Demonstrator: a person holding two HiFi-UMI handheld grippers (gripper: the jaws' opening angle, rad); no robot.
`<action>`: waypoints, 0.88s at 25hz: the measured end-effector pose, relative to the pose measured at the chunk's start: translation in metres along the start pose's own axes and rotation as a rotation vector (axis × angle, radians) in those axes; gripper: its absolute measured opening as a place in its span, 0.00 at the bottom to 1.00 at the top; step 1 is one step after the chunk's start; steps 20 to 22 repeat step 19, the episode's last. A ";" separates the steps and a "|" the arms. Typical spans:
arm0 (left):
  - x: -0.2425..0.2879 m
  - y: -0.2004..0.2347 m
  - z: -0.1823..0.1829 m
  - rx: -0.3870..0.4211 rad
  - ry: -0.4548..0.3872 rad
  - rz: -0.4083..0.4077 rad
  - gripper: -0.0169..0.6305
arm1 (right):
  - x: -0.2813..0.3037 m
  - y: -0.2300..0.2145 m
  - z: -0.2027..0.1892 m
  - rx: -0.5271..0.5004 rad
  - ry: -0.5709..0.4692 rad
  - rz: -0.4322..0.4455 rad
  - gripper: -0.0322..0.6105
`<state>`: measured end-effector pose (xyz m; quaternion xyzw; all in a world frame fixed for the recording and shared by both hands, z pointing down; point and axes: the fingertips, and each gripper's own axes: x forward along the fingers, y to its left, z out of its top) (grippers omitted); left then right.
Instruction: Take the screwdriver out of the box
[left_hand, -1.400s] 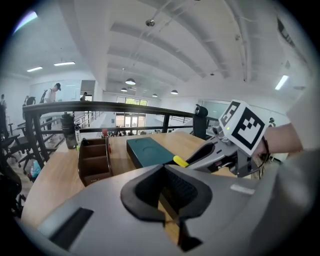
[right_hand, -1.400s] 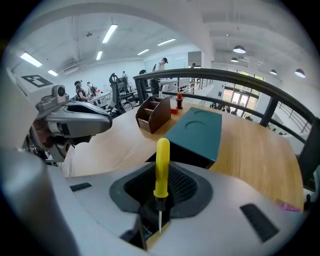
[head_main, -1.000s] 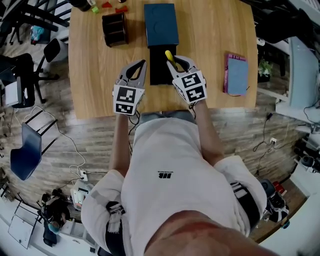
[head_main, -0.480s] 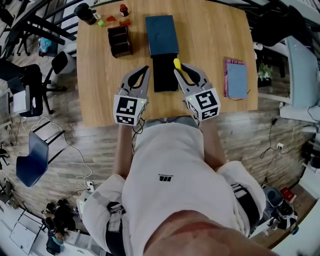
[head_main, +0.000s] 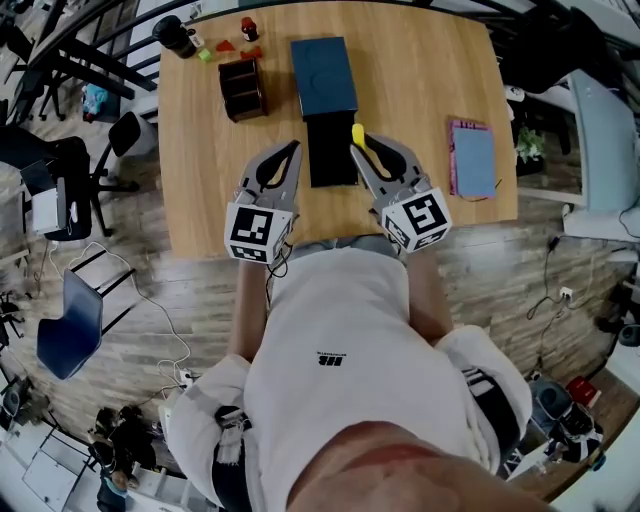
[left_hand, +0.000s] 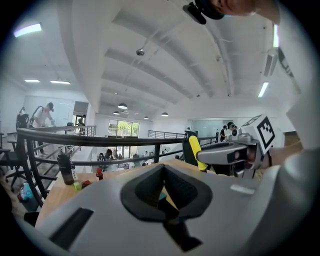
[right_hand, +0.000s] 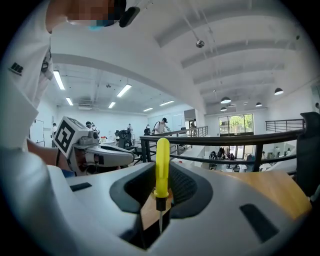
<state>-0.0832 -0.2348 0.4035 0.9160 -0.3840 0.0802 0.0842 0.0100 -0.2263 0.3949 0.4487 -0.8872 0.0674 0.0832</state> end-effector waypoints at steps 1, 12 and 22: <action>-0.001 -0.001 0.001 -0.003 -0.009 -0.003 0.04 | -0.001 0.001 0.001 -0.002 -0.004 0.003 0.16; -0.003 -0.009 0.006 0.011 -0.026 -0.013 0.04 | -0.006 0.004 0.002 -0.004 -0.012 0.014 0.16; -0.003 -0.009 -0.001 0.005 -0.007 -0.014 0.04 | -0.004 0.006 0.001 -0.002 -0.012 0.024 0.16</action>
